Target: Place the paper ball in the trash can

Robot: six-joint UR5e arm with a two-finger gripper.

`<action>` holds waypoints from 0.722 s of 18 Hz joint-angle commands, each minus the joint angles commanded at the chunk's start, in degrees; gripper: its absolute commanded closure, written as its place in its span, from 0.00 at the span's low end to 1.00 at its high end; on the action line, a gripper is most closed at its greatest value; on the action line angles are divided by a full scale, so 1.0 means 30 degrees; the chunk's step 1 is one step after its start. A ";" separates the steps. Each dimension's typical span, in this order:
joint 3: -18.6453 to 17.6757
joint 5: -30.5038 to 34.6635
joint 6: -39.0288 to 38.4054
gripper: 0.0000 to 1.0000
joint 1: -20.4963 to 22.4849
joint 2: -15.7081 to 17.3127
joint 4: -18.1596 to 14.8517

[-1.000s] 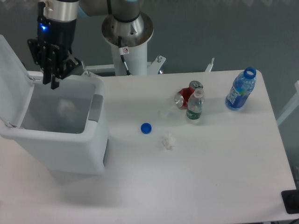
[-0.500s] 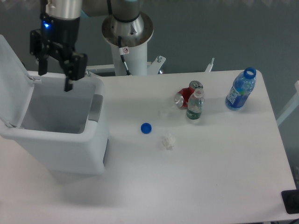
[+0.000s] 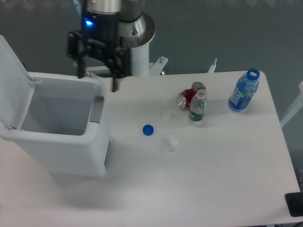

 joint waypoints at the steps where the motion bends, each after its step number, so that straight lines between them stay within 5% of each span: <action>1: 0.0000 0.0821 0.0495 0.00 0.0000 -0.0294 0.0000; 5: -0.0204 0.1852 0.2548 0.00 0.0116 -0.1262 -0.0058; 13: -0.0527 0.2324 0.2755 0.00 0.1376 -0.2113 0.0000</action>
